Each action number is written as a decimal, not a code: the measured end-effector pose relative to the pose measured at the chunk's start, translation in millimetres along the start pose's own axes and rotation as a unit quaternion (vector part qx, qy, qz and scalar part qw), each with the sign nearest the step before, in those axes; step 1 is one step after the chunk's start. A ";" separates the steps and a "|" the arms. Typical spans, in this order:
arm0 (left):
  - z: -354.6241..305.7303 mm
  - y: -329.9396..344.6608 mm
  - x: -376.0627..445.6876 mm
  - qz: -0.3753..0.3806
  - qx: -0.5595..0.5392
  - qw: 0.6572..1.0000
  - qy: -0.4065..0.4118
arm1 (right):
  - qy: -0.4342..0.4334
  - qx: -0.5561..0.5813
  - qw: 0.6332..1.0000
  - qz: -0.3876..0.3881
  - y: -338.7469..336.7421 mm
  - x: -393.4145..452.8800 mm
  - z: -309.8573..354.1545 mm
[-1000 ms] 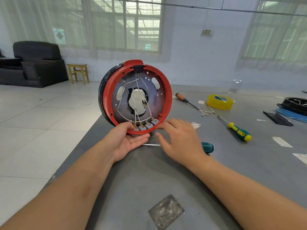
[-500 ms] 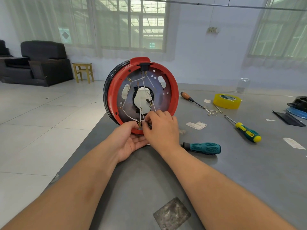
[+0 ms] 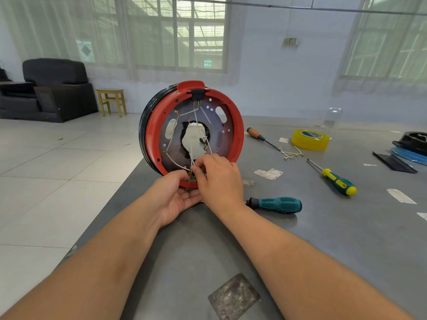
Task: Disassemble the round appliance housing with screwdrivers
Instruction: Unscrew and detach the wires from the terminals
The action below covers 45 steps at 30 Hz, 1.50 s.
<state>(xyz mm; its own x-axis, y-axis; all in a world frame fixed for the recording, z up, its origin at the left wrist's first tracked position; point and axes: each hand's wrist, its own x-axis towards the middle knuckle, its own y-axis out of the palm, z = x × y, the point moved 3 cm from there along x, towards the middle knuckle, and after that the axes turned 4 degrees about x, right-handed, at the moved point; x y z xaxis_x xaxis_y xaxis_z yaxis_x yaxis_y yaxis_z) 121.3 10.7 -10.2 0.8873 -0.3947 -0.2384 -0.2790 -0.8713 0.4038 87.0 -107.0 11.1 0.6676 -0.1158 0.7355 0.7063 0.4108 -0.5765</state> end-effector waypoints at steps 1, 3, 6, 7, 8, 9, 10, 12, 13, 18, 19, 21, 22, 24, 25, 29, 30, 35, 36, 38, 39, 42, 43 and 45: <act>0.1 -0.3 0.1 -0.001 -0.004 1.000 -0.002 | -0.006 0.008 1.000 -0.002 -1.6 -1.2 -0.5; -0.2 -0.7 0.3 0.000 -0.016 1.000 -0.008 | -0.016 0.029 0.999 -0.020 -9.5 -2.3 -3.2; -0.7 -0.6 0.1 -0.002 -0.025 1.000 -0.017 | -0.011 0.058 0.996 -0.059 -30.9 2.4 -15.5; -1.0 -0.5 -0.4 -0.006 -0.025 0.999 -0.018 | 0.004 0.073 0.995 -0.072 -39.8 6.1 -22.9; -1.2 -0.2 -0.9 -0.008 -0.025 0.999 -0.019 | 0.027 0.086 0.992 -0.083 -49.3 9.8 -32.2; -1.4 0.2 -1.7 -0.010 -0.025 0.999 -0.019 | 0.053 0.098 0.989 -0.092 -58.6 13.6 -43.5; -1.9 0.7 -2.4 -0.010 -0.026 0.999 -0.019 | 0.081 0.104 0.986 -0.101 -68.1 16.6 -56.4; -2.6 1.2 -3.6 -0.012 -0.026 0.999 -0.018 | 0.134 0.103 0.979 -0.110 -86.0 19.6 -86.8; -2.7 1.3 -3.8 -0.013 -0.027 0.999 -0.018 | 0.162 0.095 0.976 -0.108 -93.6 19.9 -104.3; -3.9 1.2 -5.3 -0.011 -0.033 0.999 -0.019 | 0.293 -0.017 0.956 -0.019 -111.6 9.0 -187.7; -4.1 0.8 -4.8 -0.010 -0.034 0.999 -0.020 | 0.309 -0.035 0.950 0.005 -110.3 6.9 -198.3; -4.1 0.0 -3.3 -0.008 -0.037 0.999 -0.020 | 0.324 -0.067 0.943 0.044 -104.7 5.7 -211.8; -3.7 -0.7 -1.9 -0.007 -0.038 0.999 -0.021 | 0.327 -0.073 0.941 0.053 -101.2 7.6 -216.6; -3.5 -1.3 -0.3 -0.003 -0.039 0.999 -0.020 | 0.331 -0.073 0.939 0.054 -93.4 15.5 -222.5; -3.1 -2.3 0.7 -0.002 -0.037 0.999 -0.019 | 0.331 -0.075 0.939 0.054 -89.1 20.8 -225.1; -4.2 -7.2 -0.7 0.003 -0.038 0.999 -0.019 | 0.324 -0.100 0.939 0.056 -76.9 40.8 -233.6; -1.5 -7.5 5.0 0.002 -0.038 0.999 -0.021 | 0.320 -0.111 0.939 0.059 -71.1 46.5 -242.0; 1.1 -7.6 10.1 0.002 -0.033 0.999 -0.022 | 0.306 -0.134 0.940 0.062 -64.5 59.8 -257.3; 0.6 -7.5 10.2 0.001 -0.033 0.999 -0.022 | 0.305 -0.133 0.941 0.062 -64.3 61.0 -258.3; -0.2 -7.6 10.8 -0.002 -0.037 0.999 -0.024 | 0.308 -0.118 0.942 0.062 -64.9 60.8 -257.8; -0.4 -7.6 10.7 -0.003 -0.037 0.999 -0.025 | 0.310 -0.111 0.942 0.064 -66.3 59.4 -256.6; -0.6 -7.4 8.9 -0.002 -0.041 0.999 -0.024 | 0.294 -0.122 0.944 0.088 -72.4 52.4 -249.9; -0.5 -7.1 8.5 -0.003 -0.041 0.999 -0.024 | 0.284 -0.134 0.944 0.100 -75.0 49.3 -247.7; -0.5 -6.8 7.6 -0.001 -0.041 0.999 -0.022 | 0.264 -0.152 0.945 0.123 -78.9 42.1 -243.7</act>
<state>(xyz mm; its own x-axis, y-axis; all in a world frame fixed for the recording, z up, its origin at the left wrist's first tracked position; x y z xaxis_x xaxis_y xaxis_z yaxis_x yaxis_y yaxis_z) 130.1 13.8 -14.4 0.8702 -0.4067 -0.2780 -0.2441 -0.8461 0.4738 116.7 -364.7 0.8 0.7886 -0.5175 0.3321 0.4951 0.2141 -0.8421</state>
